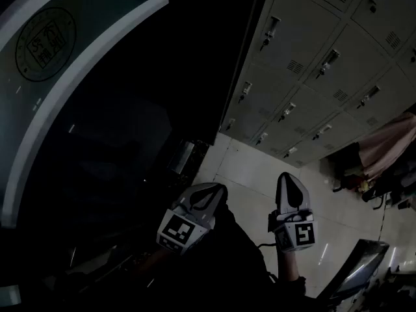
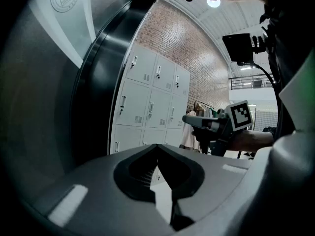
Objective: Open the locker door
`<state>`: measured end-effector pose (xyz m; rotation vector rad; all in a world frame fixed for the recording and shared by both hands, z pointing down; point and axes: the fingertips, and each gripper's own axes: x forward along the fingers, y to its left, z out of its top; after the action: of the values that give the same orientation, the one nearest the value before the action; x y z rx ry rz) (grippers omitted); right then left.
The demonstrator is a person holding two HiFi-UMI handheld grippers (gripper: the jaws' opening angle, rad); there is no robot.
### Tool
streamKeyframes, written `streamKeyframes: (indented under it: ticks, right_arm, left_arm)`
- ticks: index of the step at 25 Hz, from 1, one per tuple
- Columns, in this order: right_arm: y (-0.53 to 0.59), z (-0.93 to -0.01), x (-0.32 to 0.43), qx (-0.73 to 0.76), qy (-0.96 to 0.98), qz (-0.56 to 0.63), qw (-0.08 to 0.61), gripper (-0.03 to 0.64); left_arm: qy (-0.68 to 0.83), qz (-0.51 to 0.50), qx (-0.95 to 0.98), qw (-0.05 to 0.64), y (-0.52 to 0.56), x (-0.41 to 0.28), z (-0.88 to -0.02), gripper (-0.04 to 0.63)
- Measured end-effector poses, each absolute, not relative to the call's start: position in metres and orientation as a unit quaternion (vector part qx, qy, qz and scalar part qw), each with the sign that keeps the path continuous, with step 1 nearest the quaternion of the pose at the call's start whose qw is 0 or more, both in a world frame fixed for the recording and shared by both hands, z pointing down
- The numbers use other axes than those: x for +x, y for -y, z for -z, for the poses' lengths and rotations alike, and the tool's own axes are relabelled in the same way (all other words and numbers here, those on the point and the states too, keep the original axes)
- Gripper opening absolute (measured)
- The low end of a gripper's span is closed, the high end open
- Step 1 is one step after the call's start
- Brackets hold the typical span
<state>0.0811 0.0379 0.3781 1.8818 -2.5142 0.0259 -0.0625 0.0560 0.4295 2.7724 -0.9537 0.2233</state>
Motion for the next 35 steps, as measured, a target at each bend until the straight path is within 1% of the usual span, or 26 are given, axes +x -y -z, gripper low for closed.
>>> streamKeyframes:
  ticks: [3,4,5,6,12,18,22,25,31,33,35]
  right_arm:
    - [0.015,-0.378,0.095,0.587,0.809,-0.002,0.004,0.005]
    - [0.035,-0.378,0.100,0.582,0.813,-0.003,0.005,0.021]
    - [0.056,-0.378,0.105,0.576,0.818,-0.005,0.007,0.057]
    - [0.079,-0.379,0.110,0.571,0.821,-0.005,0.011,0.066]
    - [0.237,-0.379,0.134,0.562,0.827,0.007,0.037,0.066]
    - [0.389,-0.345,0.142,0.554,0.830,0.041,0.038,0.066]
    - [0.468,-0.339,0.141,0.559,0.827,0.046,0.039,0.066]
    - [0.502,-0.341,0.139,0.562,0.825,0.051,0.040,0.066]
    - [0.533,-0.343,0.136,0.592,0.803,0.055,0.034,0.064]
    - [0.538,-0.346,0.137,0.607,0.792,0.053,0.028,0.027]
    - [0.539,-0.347,0.138,0.616,0.786,0.049,0.012,0.020]
  left_arm:
    - [0.332,-0.075,0.935,0.105,-0.029,-0.054,-0.430,0.011]
    - [0.335,-0.075,0.933,0.107,-0.019,-0.050,-0.429,0.011]
    - [0.339,-0.074,0.931,0.110,-0.008,-0.046,-0.429,0.011]
    - [0.342,-0.075,0.930,0.112,0.003,-0.043,-0.428,0.011]
    - [0.365,-0.084,0.921,0.111,0.071,-0.023,-0.420,0.011]
    - [0.403,-0.087,0.904,0.116,0.133,-0.004,-0.418,0.011]
    - [0.438,-0.090,0.887,0.115,0.165,-0.002,-0.416,0.011]
    - [0.455,-0.092,0.878,0.117,0.179,-0.001,-0.418,0.011]
    - [0.468,-0.102,0.870,0.117,0.200,0.003,-0.423,0.011]
    - [0.469,-0.105,0.869,0.121,0.202,0.007,-0.424,0.011]
    - [0.468,-0.109,0.868,0.126,0.204,0.010,-0.425,0.011]
